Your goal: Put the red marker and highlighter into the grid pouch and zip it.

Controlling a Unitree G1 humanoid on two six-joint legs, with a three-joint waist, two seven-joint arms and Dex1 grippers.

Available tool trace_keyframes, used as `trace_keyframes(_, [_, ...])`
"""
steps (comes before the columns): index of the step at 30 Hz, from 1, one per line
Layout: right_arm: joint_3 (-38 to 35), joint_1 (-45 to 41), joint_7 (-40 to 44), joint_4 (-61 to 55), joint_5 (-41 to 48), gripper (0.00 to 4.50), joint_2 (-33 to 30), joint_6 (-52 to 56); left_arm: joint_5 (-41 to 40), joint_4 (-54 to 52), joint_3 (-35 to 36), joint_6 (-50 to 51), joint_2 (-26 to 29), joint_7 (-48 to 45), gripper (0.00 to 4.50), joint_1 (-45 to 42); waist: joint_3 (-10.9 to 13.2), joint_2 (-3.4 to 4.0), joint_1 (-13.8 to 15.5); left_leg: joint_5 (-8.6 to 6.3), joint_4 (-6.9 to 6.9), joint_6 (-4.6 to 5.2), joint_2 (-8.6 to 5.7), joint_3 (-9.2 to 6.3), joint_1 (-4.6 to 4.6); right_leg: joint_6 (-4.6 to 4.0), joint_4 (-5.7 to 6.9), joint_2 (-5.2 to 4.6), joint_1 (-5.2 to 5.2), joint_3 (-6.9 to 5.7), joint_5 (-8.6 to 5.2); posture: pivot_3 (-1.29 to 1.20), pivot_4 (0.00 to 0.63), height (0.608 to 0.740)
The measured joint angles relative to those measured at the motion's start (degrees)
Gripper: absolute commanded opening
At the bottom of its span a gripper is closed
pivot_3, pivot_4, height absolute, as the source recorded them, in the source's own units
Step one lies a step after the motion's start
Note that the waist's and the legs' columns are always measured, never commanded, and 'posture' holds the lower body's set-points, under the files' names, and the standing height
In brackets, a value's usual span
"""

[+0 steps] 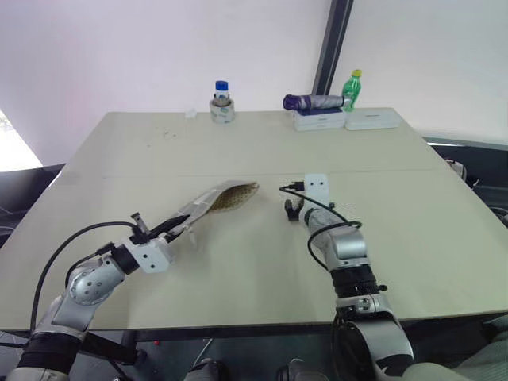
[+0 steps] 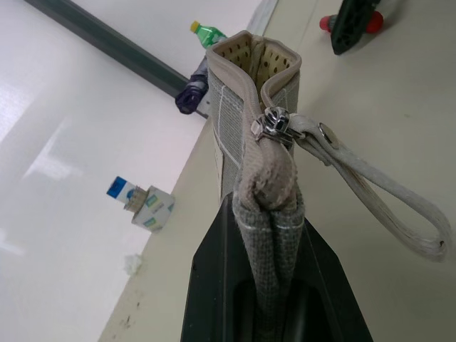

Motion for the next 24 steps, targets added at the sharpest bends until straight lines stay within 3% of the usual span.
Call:
trace_keyframes(3, [0.21,-0.24,-0.85,0.44,-0.05,4.47,0.99,-0.12,0.03,-0.02,0.00,0.01,-0.07,0.02,0.00,-0.01,0.00,-0.01,-0.66,0.00,-0.02,0.00,0.00,-0.01,0.01,0.00,0.00,0.00,0.00,0.00,0.00,0.00,0.150,0.738])
trace_keyframes(6, [0.48,-0.42,-1.32,1.53,-0.33,3.67,1.17,-1.46,0.05,-0.04,-0.03,0.02,-0.22,0.02,0.00,-0.16,0.00,-0.01,-0.79,0.01,-0.05,-0.02,0.01,-0.01,0.03,0.00,0.00,0.02,0.00,0.00,0.00,0.00,0.150,0.738])
trace_keyframes(12, [1.73,-0.57,-1.28,3.26,-0.55,0.54,1.00,-3.69,0.07,-0.06,-0.03,0.02,-0.22,0.02,0.00,-0.28,-0.01,-0.01,-0.53,0.01,-0.03,-0.02,-0.03,-0.02,0.03,0.00,0.00,-0.03,0.05,0.00,0.00,0.00,0.150,0.738])
trace_keyframes(20, [1.79,0.14,-0.24,3.41,-0.49,0.44,-1.78,-5.17,0.18,-0.06,-0.21,0.04,-0.36,0.08,0.00,-0.77,-0.01,-0.01,-0.60,0.01,-0.03,-0.02,-0.02,-0.03,0.03,0.00,0.00,-0.03,0.05,0.00,0.00,0.00,0.150,0.738])
trace_keyframes(22, [1.73,1.56,2.48,2.87,-0.06,0.44,-3.53,-7.89,0.18,-0.08,-0.24,0.09,-0.67,0.12,0.00,-0.75,0.00,0.01,-0.53,0.01,-0.03,-0.02,-0.03,-0.03,0.03,0.01,0.00,-0.04,0.04,0.00,0.00,0.00,0.150,0.738])
trace_keyframes(24, [2.50,4.33,10.91,0.44,1.62,0.44,-8.08,-14.86,0.14,-0.14,-0.27,0.30,-0.79,0.13,0.00,-0.73,0.06,0.09,-0.53,-0.01,-0.04,0.02,-0.05,-0.02,0.00,0.02,-0.05,-0.05,0.03,0.00,-0.01,0.00,0.150,0.738])
